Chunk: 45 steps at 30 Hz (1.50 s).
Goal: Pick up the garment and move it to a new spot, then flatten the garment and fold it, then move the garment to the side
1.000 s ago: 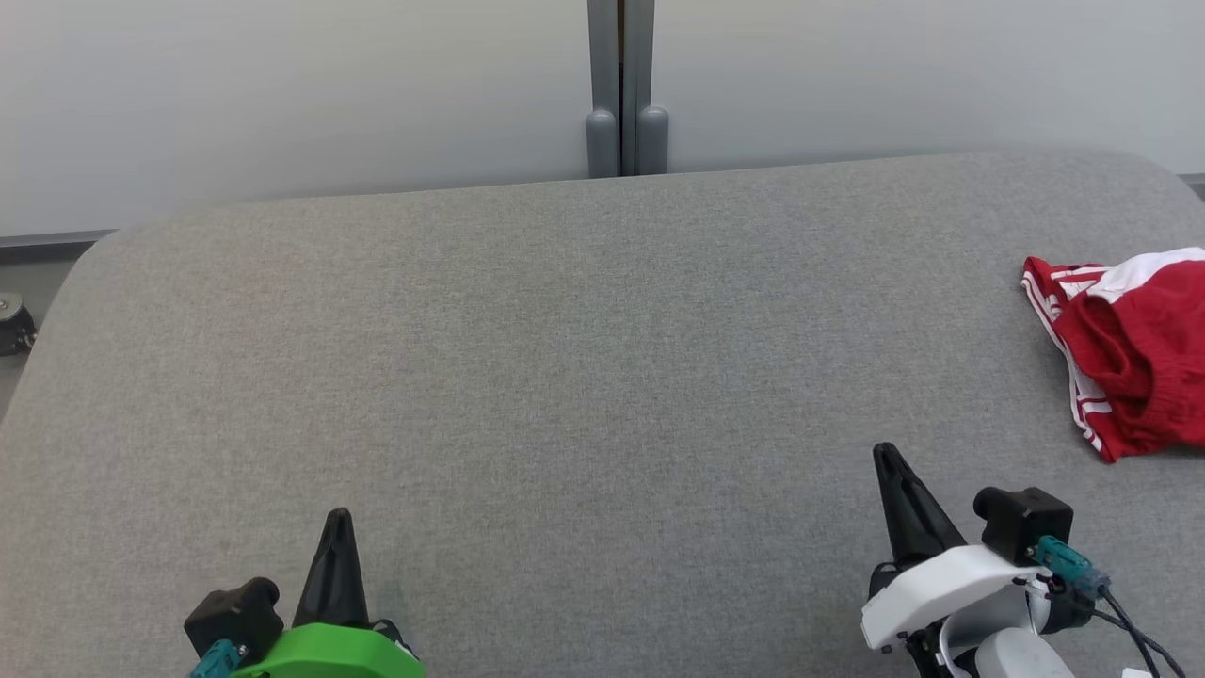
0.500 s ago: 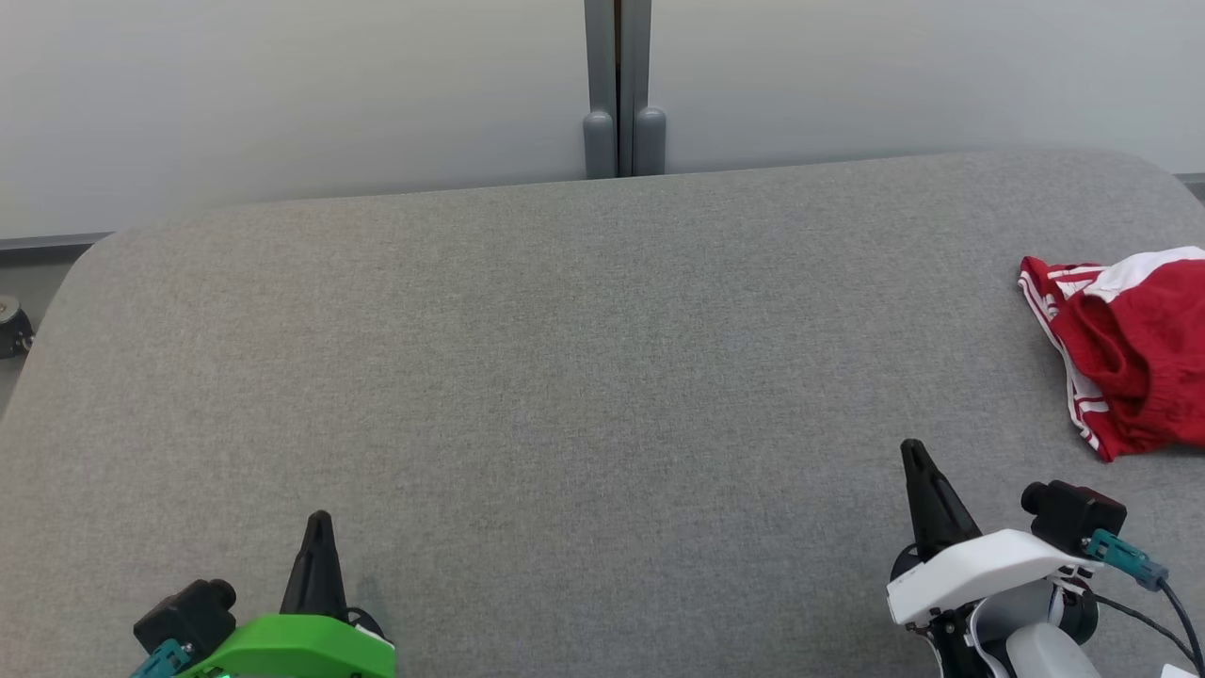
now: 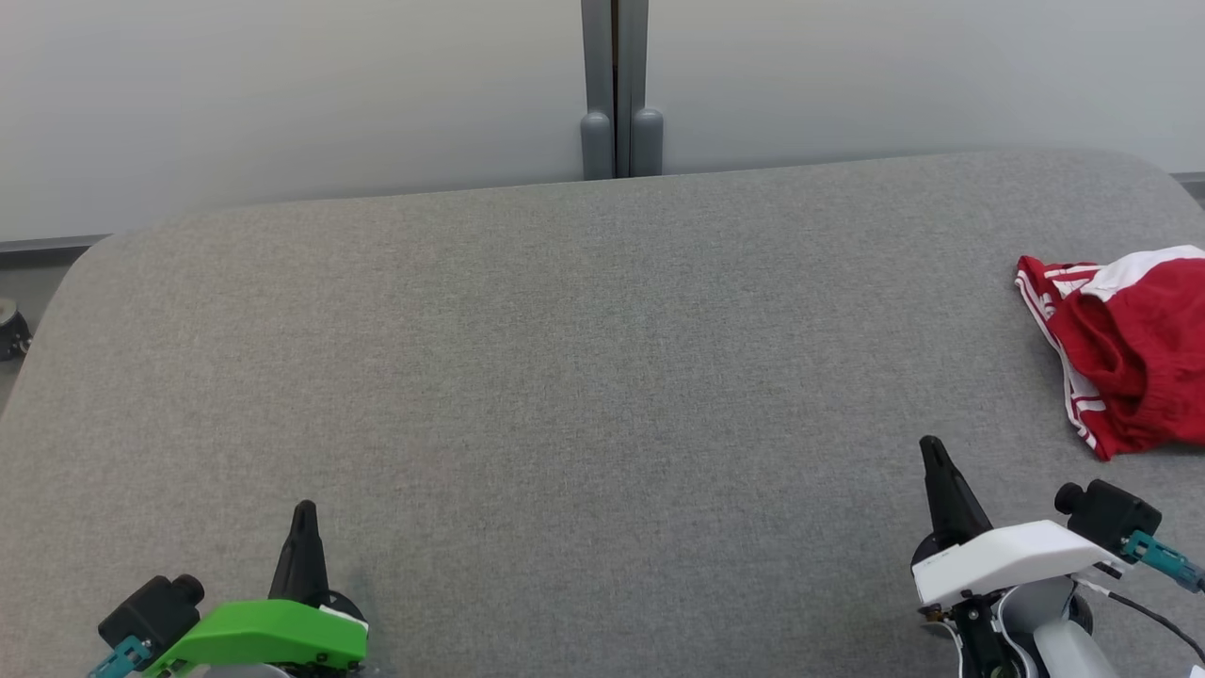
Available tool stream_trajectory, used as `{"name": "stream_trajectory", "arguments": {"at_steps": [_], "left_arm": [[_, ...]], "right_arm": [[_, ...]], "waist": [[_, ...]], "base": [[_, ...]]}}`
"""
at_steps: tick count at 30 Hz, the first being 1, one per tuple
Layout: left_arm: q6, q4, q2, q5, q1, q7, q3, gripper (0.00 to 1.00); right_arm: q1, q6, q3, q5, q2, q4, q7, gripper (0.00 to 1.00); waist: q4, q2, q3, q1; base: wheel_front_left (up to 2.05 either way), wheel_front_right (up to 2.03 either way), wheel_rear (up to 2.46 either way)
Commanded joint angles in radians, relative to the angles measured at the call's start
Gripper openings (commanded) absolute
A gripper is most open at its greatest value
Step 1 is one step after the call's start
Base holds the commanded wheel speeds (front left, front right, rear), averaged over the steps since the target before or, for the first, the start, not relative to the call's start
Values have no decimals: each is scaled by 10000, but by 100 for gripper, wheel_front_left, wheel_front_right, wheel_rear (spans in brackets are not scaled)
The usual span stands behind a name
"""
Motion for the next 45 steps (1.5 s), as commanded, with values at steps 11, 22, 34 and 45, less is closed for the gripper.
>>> {"name": "stream_trajectory", "arguments": {"at_steps": [11, 22, 34, 45], "left_arm": [[-237, -155, 56, -1426, -426, 410, 330, 0], [-390, -180, 60, -2520, -546, 740, 559, 0], [-546, -200, 63, -3605, -655, 1077, 779, 0], [-660, -218, 66, -4489, -753, 1343, 972, 0]], "right_arm": [[-261, -5, -273, 1657, -62, -278, 397, 0], [-279, -5, -463, 2899, -67, -360, 713, 0], [-307, -7, -660, 4129, -70, -445, 1032, 0], [-325, -8, -824, 5152, -70, -507, 1300, 0]], "waist": [[-27, 0, -10, 0], [-53, 0, -20, 0], [-82, 0, -31, 0], [-109, 0, -40, 0]], "base": [[0, 0, 0], [0, 0, 0], [0, 0, 0], [0, 0, 0]]}}
